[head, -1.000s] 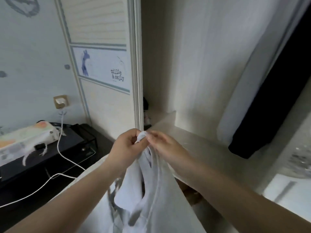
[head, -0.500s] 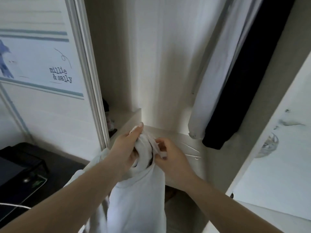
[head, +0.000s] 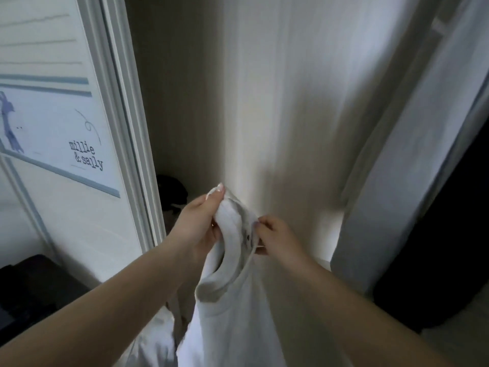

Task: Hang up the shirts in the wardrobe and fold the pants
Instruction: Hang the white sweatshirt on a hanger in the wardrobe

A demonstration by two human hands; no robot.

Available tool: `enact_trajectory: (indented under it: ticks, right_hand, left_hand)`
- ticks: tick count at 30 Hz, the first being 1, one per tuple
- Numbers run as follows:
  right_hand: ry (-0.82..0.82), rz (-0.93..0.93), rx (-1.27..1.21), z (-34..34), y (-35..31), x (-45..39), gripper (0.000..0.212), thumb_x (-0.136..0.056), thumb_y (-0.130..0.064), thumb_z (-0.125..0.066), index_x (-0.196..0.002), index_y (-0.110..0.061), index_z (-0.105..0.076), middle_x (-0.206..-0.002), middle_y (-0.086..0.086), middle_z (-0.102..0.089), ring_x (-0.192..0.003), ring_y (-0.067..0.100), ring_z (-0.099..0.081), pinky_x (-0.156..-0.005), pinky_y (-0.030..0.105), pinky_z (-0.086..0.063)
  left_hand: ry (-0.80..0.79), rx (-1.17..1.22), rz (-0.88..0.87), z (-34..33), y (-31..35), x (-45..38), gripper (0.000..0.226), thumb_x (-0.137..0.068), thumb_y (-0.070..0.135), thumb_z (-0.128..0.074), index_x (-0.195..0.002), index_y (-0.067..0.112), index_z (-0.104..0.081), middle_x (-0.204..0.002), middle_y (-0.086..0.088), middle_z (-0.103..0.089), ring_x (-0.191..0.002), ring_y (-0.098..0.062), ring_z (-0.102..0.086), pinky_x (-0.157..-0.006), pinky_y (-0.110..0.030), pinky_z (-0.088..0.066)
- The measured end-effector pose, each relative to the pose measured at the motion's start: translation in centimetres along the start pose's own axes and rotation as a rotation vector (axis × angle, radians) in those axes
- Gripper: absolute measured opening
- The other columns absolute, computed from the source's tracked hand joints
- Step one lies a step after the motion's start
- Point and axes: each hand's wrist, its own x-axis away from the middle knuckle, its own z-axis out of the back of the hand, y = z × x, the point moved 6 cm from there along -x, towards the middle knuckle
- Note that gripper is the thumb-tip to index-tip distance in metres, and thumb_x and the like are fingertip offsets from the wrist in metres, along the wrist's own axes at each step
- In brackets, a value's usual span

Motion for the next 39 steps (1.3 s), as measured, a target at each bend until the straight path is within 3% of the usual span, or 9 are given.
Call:
enact_trajectory:
  ticks: [4,6,11,17,20,24,28,33,39]
  right_hand:
    - [0.186,0.151,-0.022,2.8,-3.9,-6.3,0.028,-0.091,-0.015,-0.050,-0.063,-0.018,-0.055,-0.063,-0.006,-0.057,-0.062,0.009,-0.050,-0.060,0.026,-0.038]
    - [0.185,0.228,-0.076,3.4,-6.5,-9.0,0.027,-0.092,-0.017,-0.054,-0.067,-0.023,-0.060,-0.066,-0.011,-0.059,-0.064,0.004,-0.052,-0.064,0.022,-0.040]
    - [0.165,0.344,-0.140,4.2,-12.4,-14.1,0.014,-0.093,-0.016,-0.057,-0.086,-0.017,-0.069,-0.085,0.000,-0.069,-0.082,0.012,-0.060,-0.083,0.029,-0.047]
    - [0.186,0.584,0.035,4.6,-23.3,-18.9,0.016,-0.093,-0.016,-0.057,-0.095,-0.009,-0.071,-0.086,-0.001,-0.069,-0.076,0.004,-0.060,-0.072,0.011,-0.043]
    - [0.182,0.657,0.118,4.7,-28.6,-20.8,0.016,-0.092,-0.015,-0.057,-0.093,-0.009,-0.072,-0.089,0.002,-0.071,-0.081,0.009,-0.061,-0.076,0.018,-0.044]
    - [0.202,0.766,0.199,5.0,-34.9,-22.6,0.013,-0.091,-0.015,-0.059,-0.090,-0.012,-0.072,-0.081,-0.001,-0.069,-0.064,-0.004,-0.058,-0.061,0.004,-0.040]
    - [0.244,0.827,0.252,5.2,-40.5,-23.8,0.011,-0.088,-0.029,-0.063,-0.083,-0.022,-0.068,-0.075,-0.003,-0.069,-0.063,0.007,-0.061,-0.059,0.015,-0.044]
    - [0.292,0.995,0.226,4.0,-48.9,-22.9,0.037,-0.091,-0.036,-0.056,-0.125,-0.023,-0.055,-0.094,-0.004,-0.065,-0.090,0.016,-0.064,-0.083,0.037,-0.053]
    - [0.360,0.991,0.501,1.3,-55.7,-23.6,0.070,-0.092,-0.054,-0.046,-0.150,-0.025,-0.020,-0.153,0.001,-0.033,-0.137,0.025,-0.036,-0.105,0.032,-0.032]
  left_hand:
    - [0.048,-0.015,-0.032,-0.2,3.2,-4.0,0.051,-0.089,0.048,-0.057,-0.112,0.002,-0.062,-0.108,-0.020,-0.069,-0.099,-0.030,-0.069,-0.079,-0.035,-0.057]
    - [0.084,-0.050,-0.074,-0.1,5.1,-5.8,0.056,-0.090,0.051,-0.056,-0.116,0.002,-0.062,-0.107,-0.016,-0.071,-0.096,-0.026,-0.070,-0.071,-0.030,-0.058]
    - [0.018,-0.166,-0.110,-0.5,9.8,-8.4,0.064,-0.081,0.060,-0.057,-0.112,0.005,-0.068,-0.105,-0.013,-0.072,-0.097,-0.024,-0.070,-0.080,-0.034,-0.055]
    - [-0.263,-0.130,-0.049,-2.3,16.8,-10.5,0.046,-0.079,0.052,-0.062,-0.106,0.018,-0.074,-0.113,-0.009,-0.070,-0.104,-0.024,-0.068,-0.080,-0.033,-0.058]
    - [-0.291,-0.086,-0.119,-3.7,20.9,-11.4,0.038,-0.081,0.044,-0.064,-0.099,0.013,-0.077,-0.104,-0.011,-0.073,-0.094,-0.023,-0.071,-0.076,-0.034,-0.059]
    - [-0.276,0.062,-0.288,-5.9,26.9,-12.6,0.026,-0.086,0.033,-0.063,-0.093,0.012,-0.076,-0.090,-0.010,-0.074,-0.076,-0.020,-0.072,-0.063,-0.031,-0.060]
    - [-0.239,0.133,-0.495,-7.7,32.2,-13.9,0.021,-0.094,0.025,-0.057,-0.094,0.011,-0.071,-0.087,-0.008,-0.073,-0.074,-0.018,-0.071,-0.069,-0.029,-0.057]
    - [-0.147,0.071,-0.673,-9.2,36.3,-15.1,0.016,-0.098,0.017,-0.048,-0.093,0.008,-0.060,-0.087,-0.014,-0.055,-0.076,-0.022,-0.053,-0.069,-0.030,-0.041]
    - [-0.131,0.000,-0.687,-9.8,38.1,-15.9,0.025,-0.098,0.020,-0.050,-0.099,0.003,-0.069,-0.084,-0.015,-0.070,-0.072,-0.021,-0.066,-0.069,-0.029,-0.052]
